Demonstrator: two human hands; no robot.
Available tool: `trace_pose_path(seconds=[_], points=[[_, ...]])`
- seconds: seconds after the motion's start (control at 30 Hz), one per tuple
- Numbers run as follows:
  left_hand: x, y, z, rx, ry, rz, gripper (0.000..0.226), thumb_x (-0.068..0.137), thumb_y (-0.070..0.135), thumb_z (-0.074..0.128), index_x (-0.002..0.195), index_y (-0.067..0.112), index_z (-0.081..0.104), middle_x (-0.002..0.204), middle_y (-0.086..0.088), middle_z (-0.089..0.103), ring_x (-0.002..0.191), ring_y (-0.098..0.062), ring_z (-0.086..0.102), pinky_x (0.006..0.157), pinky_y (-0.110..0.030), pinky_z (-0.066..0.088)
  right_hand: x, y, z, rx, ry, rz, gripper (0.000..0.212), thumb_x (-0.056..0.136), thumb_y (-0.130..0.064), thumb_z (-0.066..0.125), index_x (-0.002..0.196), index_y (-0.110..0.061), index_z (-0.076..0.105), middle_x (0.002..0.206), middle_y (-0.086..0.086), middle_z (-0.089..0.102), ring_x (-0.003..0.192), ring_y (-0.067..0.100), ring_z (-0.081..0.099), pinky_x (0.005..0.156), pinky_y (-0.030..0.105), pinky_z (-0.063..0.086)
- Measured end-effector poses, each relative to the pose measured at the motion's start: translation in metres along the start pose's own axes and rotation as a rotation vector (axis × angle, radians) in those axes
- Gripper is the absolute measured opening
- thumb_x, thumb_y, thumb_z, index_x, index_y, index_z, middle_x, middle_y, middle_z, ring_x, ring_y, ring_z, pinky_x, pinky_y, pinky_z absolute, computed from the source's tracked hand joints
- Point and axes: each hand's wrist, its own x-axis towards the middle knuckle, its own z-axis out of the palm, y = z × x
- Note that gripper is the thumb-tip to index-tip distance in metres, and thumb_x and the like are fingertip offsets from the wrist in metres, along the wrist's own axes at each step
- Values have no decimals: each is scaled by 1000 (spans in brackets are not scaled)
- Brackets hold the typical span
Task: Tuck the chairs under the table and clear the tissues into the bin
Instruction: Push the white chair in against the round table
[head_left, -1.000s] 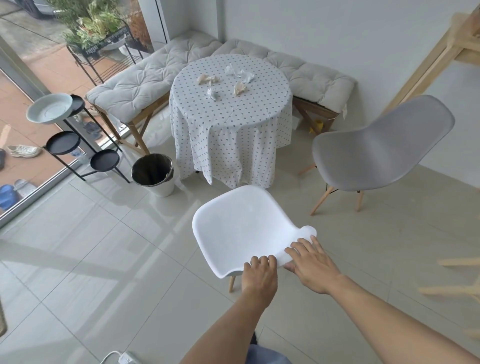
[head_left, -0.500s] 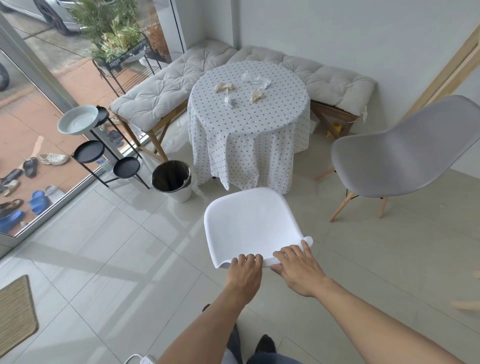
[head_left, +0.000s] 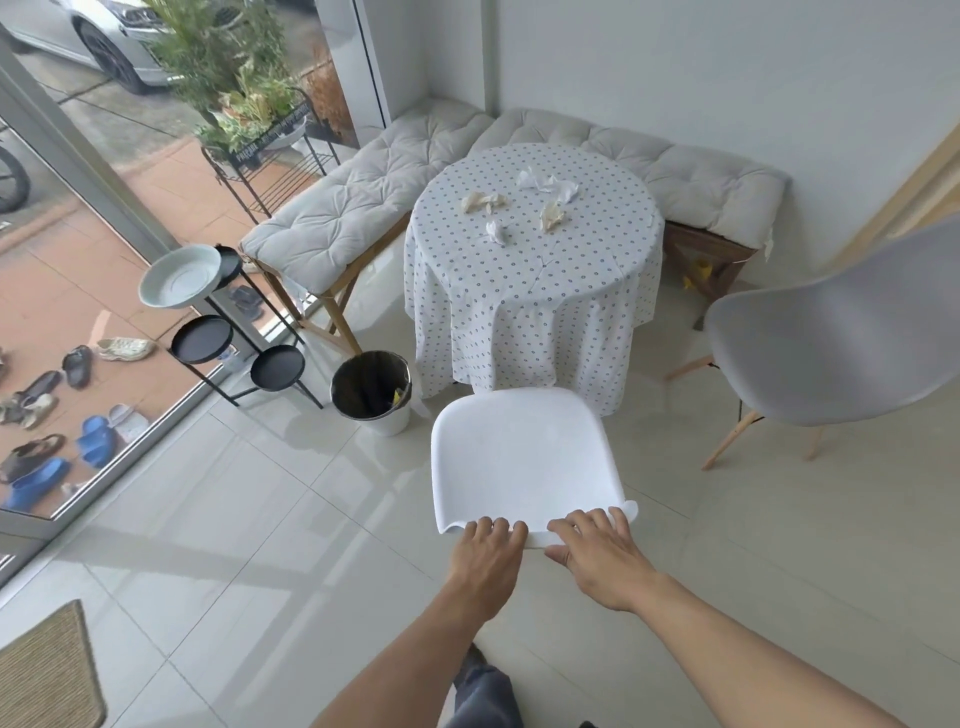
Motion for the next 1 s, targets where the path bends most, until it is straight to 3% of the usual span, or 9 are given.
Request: trace_pose_path(seconds=[0.1,0.17,0.27,0.5,1.0], points=[[16,-36,-9,-25,-11,35,31,94,8,49,125,11,45,116,-12,57,110,-35,55,94,-44,42,28,-14,-11,6,6,31,43,107,-54,26,140,-31,40,137,-3,51,126,28,43,115,50,18],[26,-56,-13,-31,2,57,24,103,23,43,125,12,45,118,-12,57,112,-35,54,96,-45,42,46,-23,-18,3,9,52,44,106,-54,26,140,-30,40,137,-2,51,125,28,44,114,50,19],[38,-81,-20,-33,26,79,36,108,39,32,126,12,48,118,-12,57,113,-35,51,102,-48,41,72,-38,-28,7,13,83,43,106,-55,26,139,-30,41,137,-1,52,123,28,45,112,49,21],[66,-125,-38,-20,17,23,25,108,29,34,122,13,48,119,-9,55,118,-32,48,105,-45,38,122,-62,-48,16,30,133,45,106,-55,25,136,-28,44,131,1,55,119,30,48,107,49,26],[161,-213,-91,-20,-49,12,29,110,29,34,127,10,47,127,-12,52,129,-32,42,111,-45,36,246,-72,-90,96,55,193,52,104,-60,20,133,-26,46,132,3,56,119,32,47,105,53,25]])
